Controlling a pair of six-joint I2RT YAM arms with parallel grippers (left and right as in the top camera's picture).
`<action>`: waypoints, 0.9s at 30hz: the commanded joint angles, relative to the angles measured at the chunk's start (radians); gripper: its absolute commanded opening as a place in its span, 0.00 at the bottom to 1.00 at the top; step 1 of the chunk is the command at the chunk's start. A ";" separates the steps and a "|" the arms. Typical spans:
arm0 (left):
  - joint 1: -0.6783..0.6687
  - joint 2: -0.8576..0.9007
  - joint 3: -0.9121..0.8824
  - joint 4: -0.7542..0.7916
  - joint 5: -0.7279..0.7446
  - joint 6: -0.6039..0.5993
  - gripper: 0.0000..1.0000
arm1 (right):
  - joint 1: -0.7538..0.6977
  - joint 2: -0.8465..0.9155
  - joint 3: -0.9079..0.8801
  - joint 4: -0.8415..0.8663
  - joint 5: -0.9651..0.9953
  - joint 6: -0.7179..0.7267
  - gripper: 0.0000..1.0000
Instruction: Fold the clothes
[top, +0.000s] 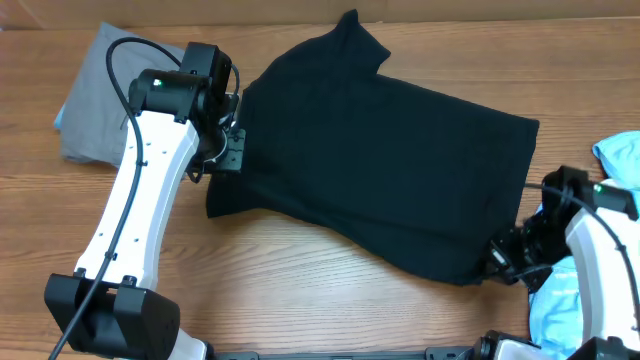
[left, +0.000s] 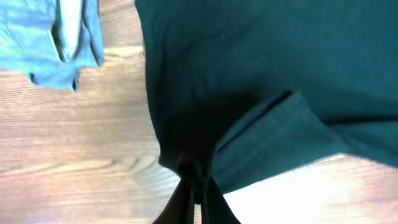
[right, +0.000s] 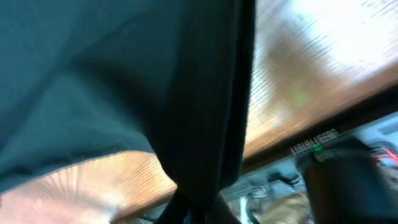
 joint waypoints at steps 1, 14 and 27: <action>0.004 -0.029 -0.003 0.060 -0.021 -0.009 0.04 | -0.023 -0.018 -0.012 0.105 -0.058 0.087 0.04; 0.003 0.017 -0.034 0.255 -0.019 -0.006 0.04 | -0.108 0.023 -0.012 0.467 -0.080 0.295 0.09; 0.003 0.165 -0.035 0.422 0.068 0.028 0.06 | -0.108 0.185 -0.012 0.697 -0.071 0.368 0.18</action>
